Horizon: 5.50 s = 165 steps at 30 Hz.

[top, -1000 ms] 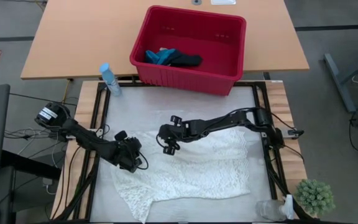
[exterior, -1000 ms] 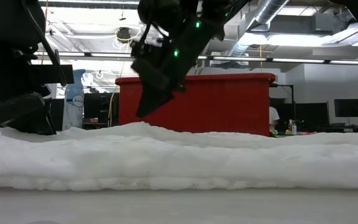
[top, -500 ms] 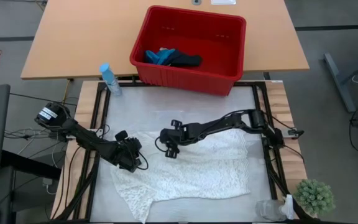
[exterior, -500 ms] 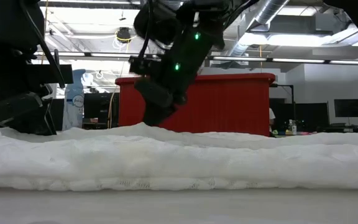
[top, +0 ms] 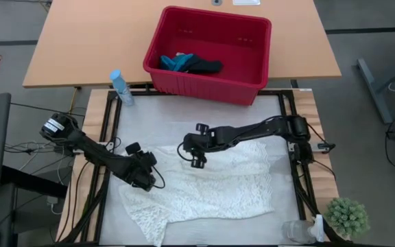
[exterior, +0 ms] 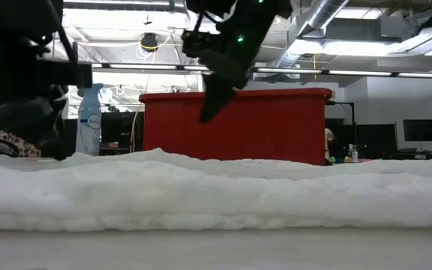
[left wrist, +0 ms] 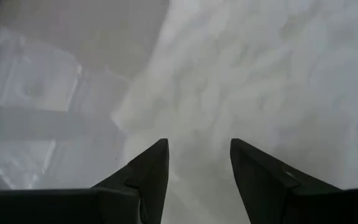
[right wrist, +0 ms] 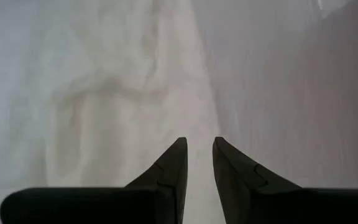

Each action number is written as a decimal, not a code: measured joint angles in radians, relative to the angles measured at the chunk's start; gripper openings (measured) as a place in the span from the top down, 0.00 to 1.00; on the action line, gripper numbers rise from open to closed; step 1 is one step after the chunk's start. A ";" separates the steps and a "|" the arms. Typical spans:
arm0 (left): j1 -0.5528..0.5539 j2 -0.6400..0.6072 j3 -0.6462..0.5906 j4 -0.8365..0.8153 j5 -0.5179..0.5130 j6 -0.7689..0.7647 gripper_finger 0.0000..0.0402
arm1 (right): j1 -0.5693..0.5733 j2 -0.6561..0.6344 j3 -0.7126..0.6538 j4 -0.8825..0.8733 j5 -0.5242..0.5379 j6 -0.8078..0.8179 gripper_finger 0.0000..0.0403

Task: Fold Laundry from Bin
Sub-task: Fold the white shirt

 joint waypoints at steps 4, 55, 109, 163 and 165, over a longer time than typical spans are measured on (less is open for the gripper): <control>0.000 -0.012 0.015 -0.002 -0.036 0.030 0.59 | 0.025 -0.004 0.000 -0.089 -0.012 0.024 0.75; 0.128 -0.385 -0.268 0.212 0.209 -0.224 1.00 | -0.292 -0.498 -0.841 0.089 -0.152 0.073 0.96; 0.371 -0.317 0.325 -0.017 0.435 0.752 1.00 | 0.367 -0.921 -0.710 0.117 -0.195 0.435 0.94; -0.536 0.521 0.845 -0.606 0.229 0.141 0.72 | 0.700 -0.400 -0.510 -0.058 -0.136 0.781 0.30; -0.563 0.529 0.845 -0.593 0.172 0.059 0.72 | 0.701 -0.401 -0.510 -0.068 -0.098 0.765 0.30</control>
